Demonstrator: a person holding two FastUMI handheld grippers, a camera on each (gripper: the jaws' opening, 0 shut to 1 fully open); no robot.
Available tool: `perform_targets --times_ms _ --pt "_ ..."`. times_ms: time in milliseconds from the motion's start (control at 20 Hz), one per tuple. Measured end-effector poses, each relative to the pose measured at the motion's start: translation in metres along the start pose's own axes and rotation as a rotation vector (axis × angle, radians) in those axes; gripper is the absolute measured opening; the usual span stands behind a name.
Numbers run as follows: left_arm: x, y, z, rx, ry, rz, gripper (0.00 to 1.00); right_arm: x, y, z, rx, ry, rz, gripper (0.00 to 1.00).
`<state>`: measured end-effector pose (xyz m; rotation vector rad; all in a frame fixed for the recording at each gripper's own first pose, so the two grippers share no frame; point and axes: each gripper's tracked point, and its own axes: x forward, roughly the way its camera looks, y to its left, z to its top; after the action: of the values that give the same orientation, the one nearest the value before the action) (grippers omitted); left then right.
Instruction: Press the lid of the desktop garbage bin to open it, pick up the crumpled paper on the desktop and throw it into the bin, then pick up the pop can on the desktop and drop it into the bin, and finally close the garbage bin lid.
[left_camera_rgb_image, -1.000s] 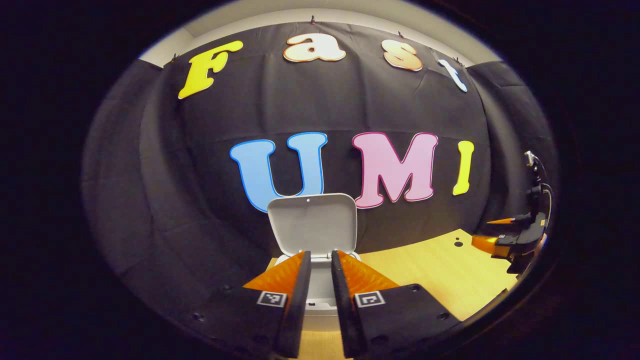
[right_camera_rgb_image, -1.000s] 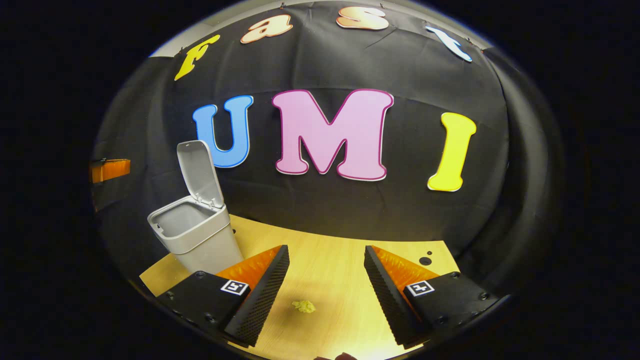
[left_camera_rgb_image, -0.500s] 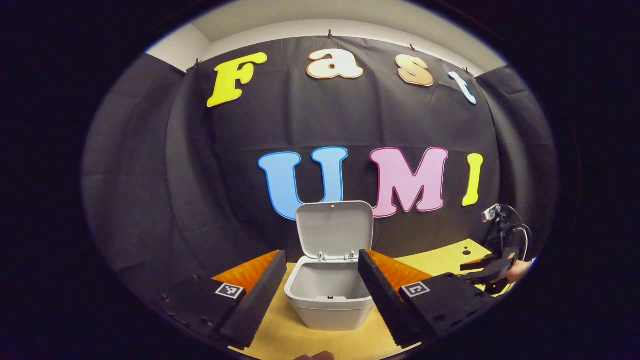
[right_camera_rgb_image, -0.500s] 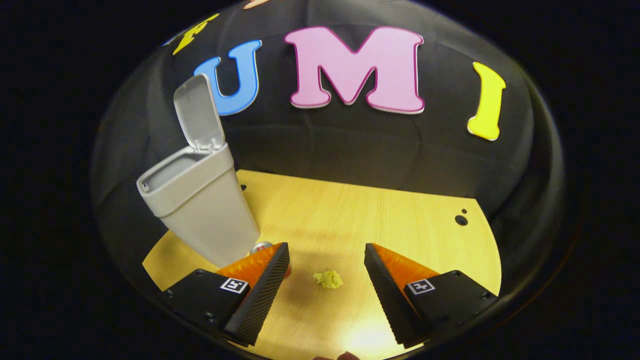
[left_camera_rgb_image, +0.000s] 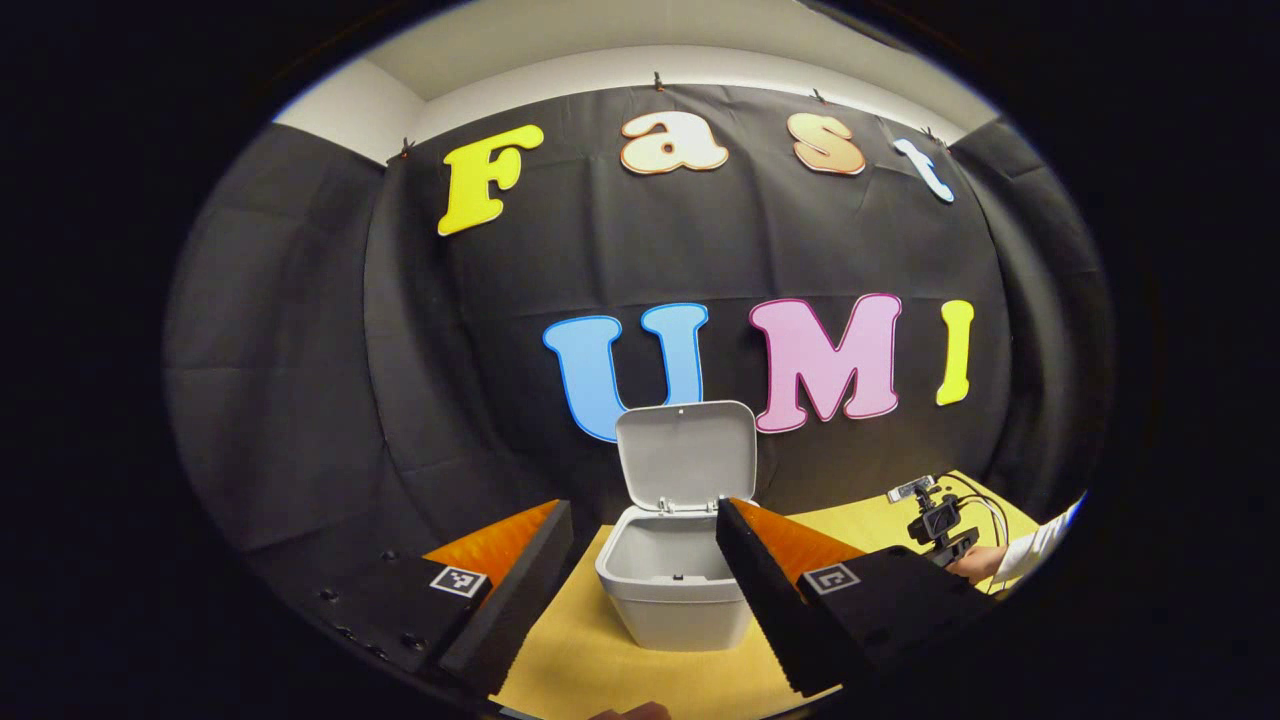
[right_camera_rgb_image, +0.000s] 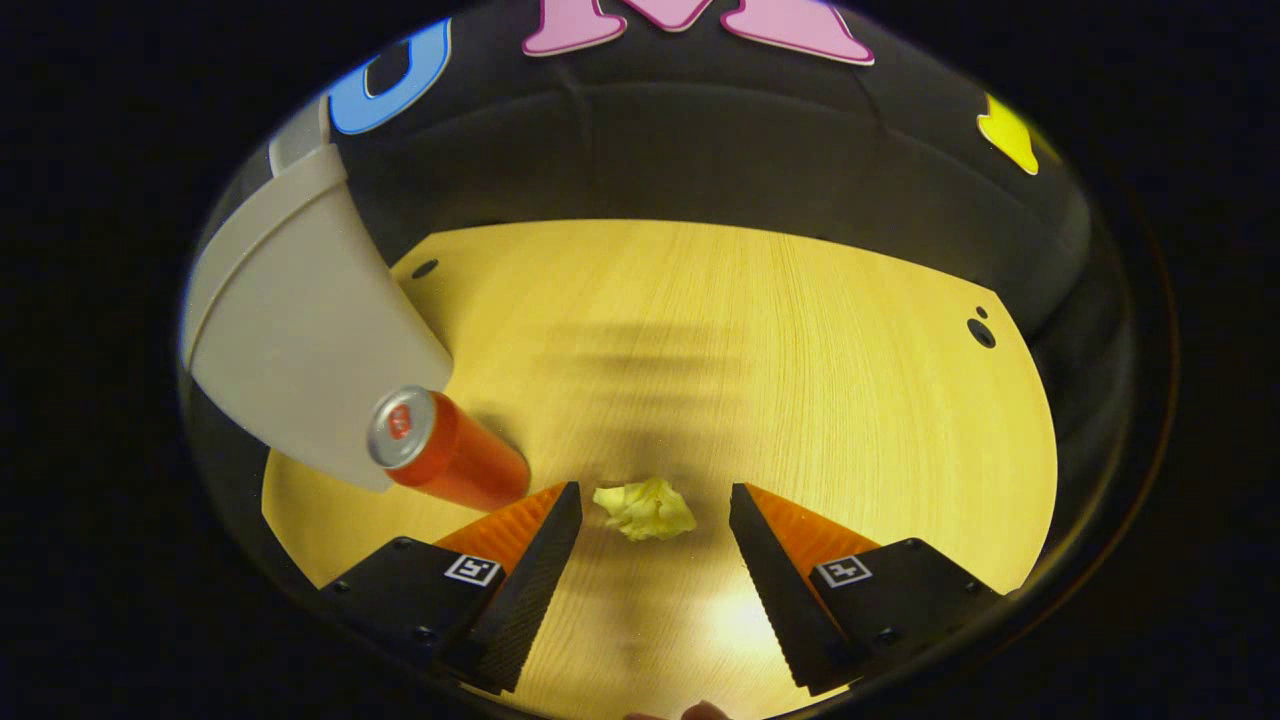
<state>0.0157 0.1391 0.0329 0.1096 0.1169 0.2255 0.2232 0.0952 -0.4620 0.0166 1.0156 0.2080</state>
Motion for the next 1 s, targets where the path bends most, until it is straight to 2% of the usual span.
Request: perform_targets --times_ms 300,350,400,550,600,650,800,1000 --pt "-0.010 0.002 -0.008 -0.022 0.031 0.047 0.99 0.026 -0.001 -0.014 -0.012 0.064 -0.005 0.99" --pt "-0.011 0.002 -0.007 -0.026 0.034 0.051 0.99 0.027 -0.002 -0.015 -0.022 0.072 -0.004 0.96" --pt "-0.013 0.002 -0.009 -0.029 0.039 0.055 0.99 0.031 0.001 -0.020 -0.030 0.080 -0.003 0.89" --pt "-0.016 0.002 -0.012 -0.036 0.052 0.065 0.99 0.028 0.001 -0.018 -0.023 0.069 0.018 0.36" --pt "-0.018 0.001 -0.012 -0.040 0.054 0.065 0.99 0.026 0.001 -0.016 -0.025 0.062 0.022 0.36" --pt "-0.019 0.000 -0.012 -0.045 0.052 0.065 0.99 0.022 0.001 -0.011 -0.027 0.041 0.023 0.30" --pt "-0.020 -0.004 -0.013 -0.058 0.051 0.058 0.99 -0.002 0.007 0.011 -0.033 -0.042 0.058 0.30" --pt "-0.020 -0.010 -0.012 -0.066 0.042 0.037 0.99 -0.050 0.020 0.063 -0.070 -0.198 0.110 0.30"
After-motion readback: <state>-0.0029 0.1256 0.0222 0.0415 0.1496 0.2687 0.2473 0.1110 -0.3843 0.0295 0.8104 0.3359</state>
